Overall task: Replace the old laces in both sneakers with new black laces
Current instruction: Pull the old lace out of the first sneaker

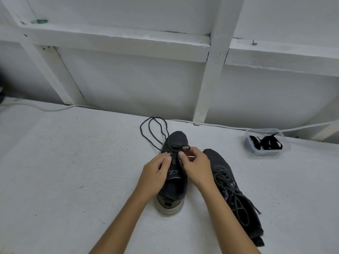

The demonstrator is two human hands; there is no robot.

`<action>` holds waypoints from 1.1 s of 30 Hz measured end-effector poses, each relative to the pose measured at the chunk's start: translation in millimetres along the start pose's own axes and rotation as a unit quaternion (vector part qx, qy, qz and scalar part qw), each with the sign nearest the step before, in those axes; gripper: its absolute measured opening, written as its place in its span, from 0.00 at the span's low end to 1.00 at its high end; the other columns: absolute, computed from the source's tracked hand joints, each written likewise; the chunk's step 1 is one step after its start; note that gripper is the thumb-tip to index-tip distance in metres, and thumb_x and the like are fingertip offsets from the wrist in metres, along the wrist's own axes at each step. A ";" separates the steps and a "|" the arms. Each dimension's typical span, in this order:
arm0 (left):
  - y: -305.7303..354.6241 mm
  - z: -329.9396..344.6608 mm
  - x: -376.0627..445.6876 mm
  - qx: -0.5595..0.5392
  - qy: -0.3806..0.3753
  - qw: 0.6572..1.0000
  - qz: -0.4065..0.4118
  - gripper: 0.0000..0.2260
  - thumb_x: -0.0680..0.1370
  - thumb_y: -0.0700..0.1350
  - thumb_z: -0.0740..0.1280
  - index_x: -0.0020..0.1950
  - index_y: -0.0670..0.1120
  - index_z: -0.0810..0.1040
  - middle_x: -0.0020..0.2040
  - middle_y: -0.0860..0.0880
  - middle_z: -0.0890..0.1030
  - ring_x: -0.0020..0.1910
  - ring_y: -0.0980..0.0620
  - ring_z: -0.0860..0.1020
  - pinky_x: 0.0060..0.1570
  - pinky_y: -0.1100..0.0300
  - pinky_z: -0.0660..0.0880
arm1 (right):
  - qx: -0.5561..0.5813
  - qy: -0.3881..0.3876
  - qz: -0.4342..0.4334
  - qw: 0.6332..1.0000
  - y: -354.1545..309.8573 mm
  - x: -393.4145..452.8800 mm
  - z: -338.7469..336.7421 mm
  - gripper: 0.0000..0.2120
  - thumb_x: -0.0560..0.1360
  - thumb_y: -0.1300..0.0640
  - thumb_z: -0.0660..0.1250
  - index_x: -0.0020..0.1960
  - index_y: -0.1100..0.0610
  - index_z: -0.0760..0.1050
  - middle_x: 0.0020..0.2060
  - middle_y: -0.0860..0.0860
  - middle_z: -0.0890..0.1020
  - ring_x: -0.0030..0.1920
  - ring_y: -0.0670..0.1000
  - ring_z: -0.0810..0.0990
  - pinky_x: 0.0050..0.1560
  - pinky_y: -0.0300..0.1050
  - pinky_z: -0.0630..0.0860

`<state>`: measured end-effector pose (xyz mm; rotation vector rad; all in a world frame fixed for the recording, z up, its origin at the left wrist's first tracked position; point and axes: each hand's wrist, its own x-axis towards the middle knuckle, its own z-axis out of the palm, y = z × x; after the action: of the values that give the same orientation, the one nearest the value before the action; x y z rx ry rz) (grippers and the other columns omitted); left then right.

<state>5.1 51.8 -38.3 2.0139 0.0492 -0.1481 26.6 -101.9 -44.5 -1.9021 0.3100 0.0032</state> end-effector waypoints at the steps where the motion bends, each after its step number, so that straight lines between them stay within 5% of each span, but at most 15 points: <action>1: -0.1 -0.2 0.1 -0.001 -0.002 1.000 0.001 0.16 0.84 0.52 0.59 0.70 0.52 0.77 0.64 0.61 0.77 0.63 0.65 0.73 0.54 0.81 0.65 | -0.006 0.016 -0.009 1.000 -0.6 0.2 1.2 0.03 0.79 0.53 0.69 0.50 0.52 0.80 0.42 0.45 0.85 0.44 0.41 0.83 0.49 0.42 0.79; 6: -2.9 -6.3 3.5 -0.002 0.004 1.000 -0.007 0.17 0.84 0.52 0.59 0.70 0.51 0.77 0.67 0.58 0.77 0.66 0.62 0.73 0.65 0.70 0.67 | 0.124 0.069 0.044 0.989 -7.2 5.9 11.4 0.07 0.85 0.53 0.57 0.51 0.53 0.72 0.43 0.48 0.85 0.43 0.43 0.84 0.50 0.52 0.83; 9: -2.4 -8.2 4.5 0.009 -0.010 1.000 -0.008 0.17 0.84 0.53 0.59 0.71 0.51 0.76 0.67 0.59 0.75 0.66 0.62 0.72 0.63 0.72 0.66 | 0.094 0.024 0.040 0.994 -3.1 5.4 9.0 0.07 0.82 0.50 0.65 0.50 0.52 0.78 0.44 0.47 0.85 0.44 0.43 0.83 0.52 0.48 0.81; 13: -3.5 -8.0 6.8 0.025 -0.025 0.999 -0.001 0.18 0.84 0.55 0.57 0.71 0.52 0.76 0.69 0.58 0.76 0.68 0.61 0.72 0.70 0.60 0.68 | 0.102 -0.005 0.048 0.994 4.1 3.7 10.0 0.05 0.78 0.51 0.71 0.47 0.51 0.84 0.43 0.48 0.87 0.44 0.47 0.85 0.53 0.52 0.83; 18: -1.2 -14.4 7.7 0.026 -0.031 0.999 -0.006 0.18 0.84 0.53 0.58 0.72 0.51 0.75 0.69 0.58 0.74 0.68 0.62 0.71 0.66 0.67 0.65 | 0.202 0.049 0.106 0.972 -4.7 4.8 12.5 0.12 0.86 0.51 0.55 0.52 0.57 0.73 0.47 0.52 0.84 0.40 0.44 0.85 0.38 0.43 0.80; 22: -2.7 -13.3 8.3 0.018 -0.023 1.000 -0.011 0.18 0.84 0.53 0.58 0.72 0.51 0.75 0.70 0.57 0.74 0.68 0.62 0.71 0.67 0.66 0.65 | 0.217 0.014 0.094 0.972 1.0 1.8 12.2 0.15 0.82 0.45 0.64 0.53 0.57 0.76 0.44 0.49 0.86 0.40 0.45 0.85 0.44 0.44 0.82; 25: -4.4 -11.6 7.6 0.021 -0.026 0.999 -0.008 0.19 0.84 0.54 0.58 0.73 0.51 0.74 0.71 0.57 0.73 0.70 0.61 0.69 0.69 0.65 0.64 | 0.160 -0.022 0.048 0.986 5.5 0.6 11.9 0.07 0.78 0.51 0.73 0.54 0.52 0.83 0.45 0.46 0.87 0.47 0.46 0.85 0.52 0.45 0.82; 28: -5.8 -11.7 7.3 0.017 -0.027 0.999 -0.011 0.19 0.84 0.54 0.58 0.73 0.52 0.73 0.72 0.58 0.73 0.70 0.62 0.68 0.69 0.65 0.63 | 0.107 0.015 0.029 0.994 1.0 6.2 13.6 0.06 0.82 0.56 0.66 0.49 0.54 0.82 0.42 0.48 0.86 0.44 0.48 0.85 0.47 0.44 0.80; 31: -6.8 -11.9 6.8 0.011 -0.023 1.000 -0.014 0.18 0.84 0.54 0.58 0.73 0.52 0.74 0.71 0.58 0.73 0.68 0.64 0.69 0.66 0.69 0.63 | 0.196 0.064 0.101 0.973 -5.8 11.5 13.9 0.08 0.86 0.54 0.55 0.52 0.54 0.71 0.46 0.53 0.85 0.42 0.52 0.85 0.38 0.47 0.81; 33: -7.4 -11.7 6.6 0.009 -0.021 1.000 -0.015 0.18 0.84 0.54 0.58 0.73 0.52 0.74 0.71 0.59 0.73 0.68 0.64 0.69 0.63 0.73 0.62 | 0.182 0.040 0.091 0.978 -3.8 10.4 13.3 0.06 0.85 0.53 0.58 0.54 0.52 0.72 0.49 0.52 0.84 0.44 0.49 0.85 0.42 0.50 0.83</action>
<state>11.9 65.3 -40.7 2.0272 0.0520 -0.2115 39.3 -90.5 -47.2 -1.5081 0.5035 -0.0084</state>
